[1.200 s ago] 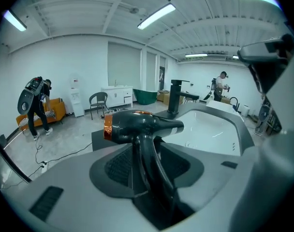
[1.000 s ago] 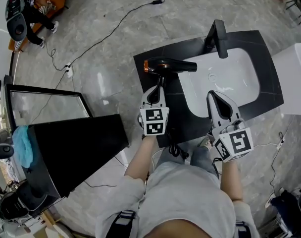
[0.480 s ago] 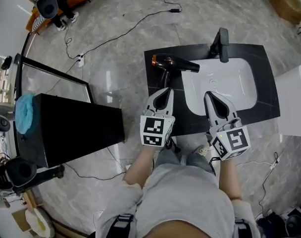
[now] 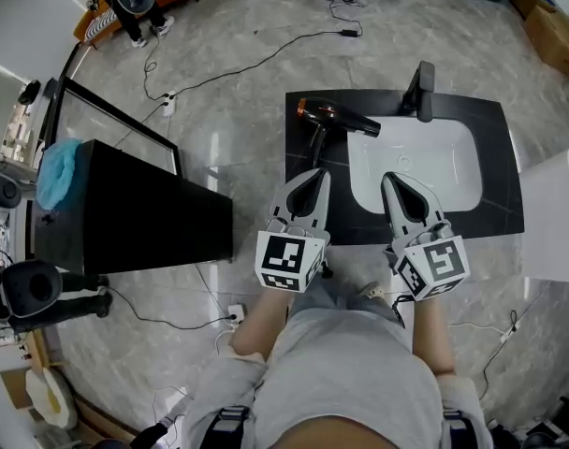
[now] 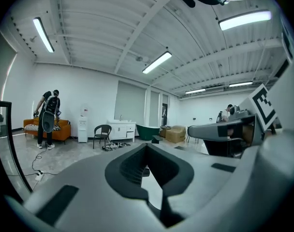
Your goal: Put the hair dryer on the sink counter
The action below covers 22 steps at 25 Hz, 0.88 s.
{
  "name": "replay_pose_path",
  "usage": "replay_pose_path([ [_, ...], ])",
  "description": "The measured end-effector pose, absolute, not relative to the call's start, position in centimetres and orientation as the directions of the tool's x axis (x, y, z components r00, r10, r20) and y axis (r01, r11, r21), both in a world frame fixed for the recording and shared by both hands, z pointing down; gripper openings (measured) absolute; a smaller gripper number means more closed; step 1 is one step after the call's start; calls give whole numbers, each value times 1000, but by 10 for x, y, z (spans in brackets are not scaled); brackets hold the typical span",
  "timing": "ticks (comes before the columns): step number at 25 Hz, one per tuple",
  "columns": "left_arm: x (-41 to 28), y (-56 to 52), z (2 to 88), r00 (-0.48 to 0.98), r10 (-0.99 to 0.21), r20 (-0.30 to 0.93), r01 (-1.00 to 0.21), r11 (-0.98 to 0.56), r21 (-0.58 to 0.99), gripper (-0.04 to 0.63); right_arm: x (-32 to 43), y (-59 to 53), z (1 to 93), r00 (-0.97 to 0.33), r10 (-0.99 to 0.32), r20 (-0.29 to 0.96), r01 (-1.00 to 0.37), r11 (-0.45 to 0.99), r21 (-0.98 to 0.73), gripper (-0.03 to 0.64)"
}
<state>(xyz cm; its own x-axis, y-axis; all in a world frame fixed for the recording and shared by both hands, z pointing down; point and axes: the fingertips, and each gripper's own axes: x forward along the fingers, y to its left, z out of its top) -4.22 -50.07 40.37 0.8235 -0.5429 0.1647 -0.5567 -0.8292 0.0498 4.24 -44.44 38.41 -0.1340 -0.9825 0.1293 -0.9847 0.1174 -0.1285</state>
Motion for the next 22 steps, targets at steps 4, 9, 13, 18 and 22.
replay_pose_path([
  [4,-48,-486,388,821,-557,124,-566,-822,60,12,36,-435,376,-168,-979,112,-981,156,-111,9],
  [9,-53,-466,371,818,-570,74,-575,-814,84,12,29,-419,368,-201,-975,94,-977,192,-94,9],
  [13,-54,-454,364,813,-580,54,-583,-808,85,12,24,-410,364,-229,-969,88,-972,222,-82,9],
  [18,-55,-443,359,807,-589,44,-590,-803,84,12,20,-401,359,-254,-964,80,-966,248,-69,9],
  [22,-55,-437,357,805,-592,40,-594,-801,83,12,16,-396,356,-267,-961,76,-963,263,-58,9],
])
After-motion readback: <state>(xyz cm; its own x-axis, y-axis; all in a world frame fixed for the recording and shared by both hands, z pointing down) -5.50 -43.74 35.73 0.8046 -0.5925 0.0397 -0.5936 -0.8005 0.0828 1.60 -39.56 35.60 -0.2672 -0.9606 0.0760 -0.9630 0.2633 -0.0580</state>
